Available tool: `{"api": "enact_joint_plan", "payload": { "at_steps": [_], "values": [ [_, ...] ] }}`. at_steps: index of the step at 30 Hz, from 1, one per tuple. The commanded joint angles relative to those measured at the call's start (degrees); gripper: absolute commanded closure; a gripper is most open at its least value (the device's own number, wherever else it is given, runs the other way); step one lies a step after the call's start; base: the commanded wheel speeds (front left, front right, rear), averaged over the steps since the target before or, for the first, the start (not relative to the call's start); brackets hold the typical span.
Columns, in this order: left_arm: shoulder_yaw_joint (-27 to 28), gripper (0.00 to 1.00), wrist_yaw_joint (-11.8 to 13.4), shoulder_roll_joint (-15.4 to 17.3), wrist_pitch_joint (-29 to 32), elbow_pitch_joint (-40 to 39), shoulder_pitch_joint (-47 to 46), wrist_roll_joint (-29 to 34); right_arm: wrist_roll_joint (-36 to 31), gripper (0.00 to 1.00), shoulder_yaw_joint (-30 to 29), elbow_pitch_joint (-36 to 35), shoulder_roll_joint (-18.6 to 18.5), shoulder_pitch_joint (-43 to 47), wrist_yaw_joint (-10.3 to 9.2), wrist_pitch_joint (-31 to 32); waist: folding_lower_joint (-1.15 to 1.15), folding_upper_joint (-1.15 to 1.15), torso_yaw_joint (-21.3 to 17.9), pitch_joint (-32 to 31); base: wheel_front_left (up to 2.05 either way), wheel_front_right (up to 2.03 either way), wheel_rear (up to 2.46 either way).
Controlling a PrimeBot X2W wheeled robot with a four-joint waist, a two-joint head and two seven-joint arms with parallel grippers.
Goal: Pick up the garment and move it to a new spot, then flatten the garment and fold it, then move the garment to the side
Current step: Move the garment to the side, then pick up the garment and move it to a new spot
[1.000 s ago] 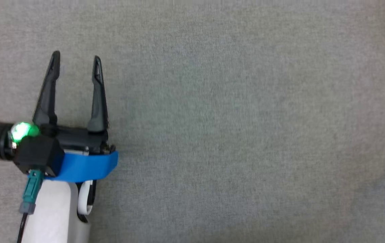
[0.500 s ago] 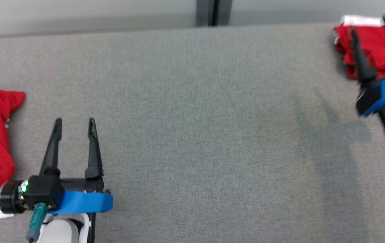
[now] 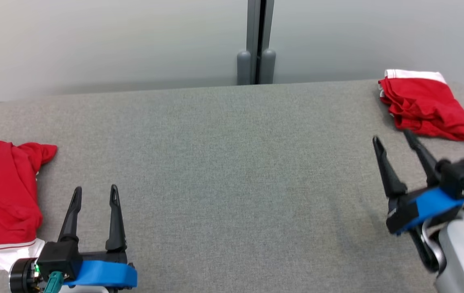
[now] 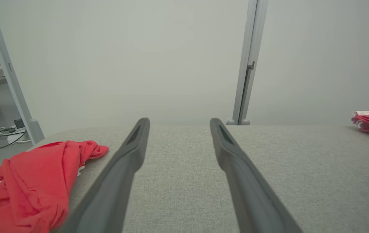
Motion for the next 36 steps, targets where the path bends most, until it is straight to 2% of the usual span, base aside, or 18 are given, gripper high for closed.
{"api": "enact_joint_plan", "payload": {
  "at_steps": [1, 11, 21, 27, 36],
  "values": [
    [0.33, 0.00, -0.30, -0.07, 0.00, 0.50, 0.90, -0.05, -0.45, 0.00, -1.23, -1.85, 0.80, 3.96, 0.01, -0.29, 0.01, 0.02, -0.27, -1.18, 0.00, 0.00, 0.00],
    [1.46, 0.00, -0.65, -0.30, 0.00, 2.48, 2.56, 0.36, -2.24, 0.00, -7.25, -9.60, 5.46, 16.47, 0.01, -0.30, 0.01, 0.02, 0.39, -3.13, 0.00, 0.00, 0.00],
    [1.96, 0.00, -1.20, -0.18, 0.00, 3.34, 2.98, 0.95, -4.66, 0.00, -12.41, -13.18, 10.59, 23.09, 0.01, -0.29, 0.01, 0.02, 0.59, -3.62, 0.00, 0.00, 0.00],
    [2.12, 0.00, -1.37, -0.28, 0.00, 3.78, 2.72, 1.20, -5.34, 0.00, -13.08, -13.55, 11.81, 24.19, 0.01, -0.29, 0.01, 0.02, 0.47, -3.54, 0.00, 0.00, 0.00],
    [1.95, 0.00, -1.49, -0.53, 0.00, 4.01, 2.16, 1.46, -5.59, 0.00, -12.98, -13.13, 11.69, 24.10, 0.01, -0.29, 0.01, 0.02, 1.02, -3.32, 0.00, 0.00, 0.00]
  ]
}}
